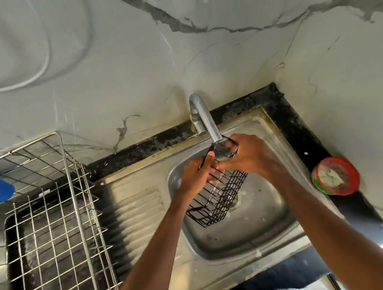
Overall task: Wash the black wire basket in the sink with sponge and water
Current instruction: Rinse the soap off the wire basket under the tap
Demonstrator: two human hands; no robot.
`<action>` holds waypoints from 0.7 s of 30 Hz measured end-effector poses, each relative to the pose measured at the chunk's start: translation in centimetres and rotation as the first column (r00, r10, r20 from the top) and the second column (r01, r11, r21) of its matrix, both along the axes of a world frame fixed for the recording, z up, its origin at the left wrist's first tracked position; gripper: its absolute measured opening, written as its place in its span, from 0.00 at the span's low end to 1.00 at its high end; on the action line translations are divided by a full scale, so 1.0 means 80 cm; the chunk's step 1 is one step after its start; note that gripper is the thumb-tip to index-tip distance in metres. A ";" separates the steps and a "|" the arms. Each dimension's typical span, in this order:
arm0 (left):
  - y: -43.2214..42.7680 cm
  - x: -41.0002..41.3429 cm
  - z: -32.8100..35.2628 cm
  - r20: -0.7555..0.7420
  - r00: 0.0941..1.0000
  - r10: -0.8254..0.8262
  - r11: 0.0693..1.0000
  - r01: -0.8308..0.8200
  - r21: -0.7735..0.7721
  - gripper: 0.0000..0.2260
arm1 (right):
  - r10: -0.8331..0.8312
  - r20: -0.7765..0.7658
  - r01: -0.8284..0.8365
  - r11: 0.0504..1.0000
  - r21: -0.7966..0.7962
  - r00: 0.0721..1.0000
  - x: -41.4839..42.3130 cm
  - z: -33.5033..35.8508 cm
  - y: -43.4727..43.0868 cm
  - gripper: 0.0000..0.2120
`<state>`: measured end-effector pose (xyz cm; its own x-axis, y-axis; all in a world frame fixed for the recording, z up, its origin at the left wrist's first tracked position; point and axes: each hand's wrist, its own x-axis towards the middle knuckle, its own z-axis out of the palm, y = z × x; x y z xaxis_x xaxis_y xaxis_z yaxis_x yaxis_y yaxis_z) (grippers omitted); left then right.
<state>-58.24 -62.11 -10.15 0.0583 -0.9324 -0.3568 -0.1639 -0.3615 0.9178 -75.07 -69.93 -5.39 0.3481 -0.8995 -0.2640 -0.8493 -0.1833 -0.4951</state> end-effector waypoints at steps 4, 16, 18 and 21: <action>0.003 -0.002 0.002 -0.211 0.958 0.195 0.979 -0.177 0.104 0.17 | 0.028 0.016 -0.028 0.999 0.032 0.999 0.018 -0.017 0.012 0.31; 0.011 0.008 0.007 -0.104 0.916 0.388 0.922 -0.384 0.057 0.21 | 0.477 -0.295 -0.544 0.811 -0.216 0.828 0.030 -0.056 0.110 0.38; 0.014 0.001 0.016 -0.054 0.933 0.356 0.934 -0.356 0.000 0.20 | 0.428 -0.351 -0.521 0.821 -0.235 0.833 0.029 -0.047 0.095 0.38; 0.024 -0.006 0.015 -0.055 0.943 0.329 0.941 -0.332 -0.059 0.18 | 0.372 -0.242 -0.416 0.893 -0.170 0.896 0.040 -0.031 0.073 0.38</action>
<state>-58.72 -60.18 -8.92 0.3528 -0.8848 -0.3043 -0.0045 -0.3268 0.9451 -71.88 -64.10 -7.84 0.6461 -0.7409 -0.1835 -0.7606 -0.6047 -0.2363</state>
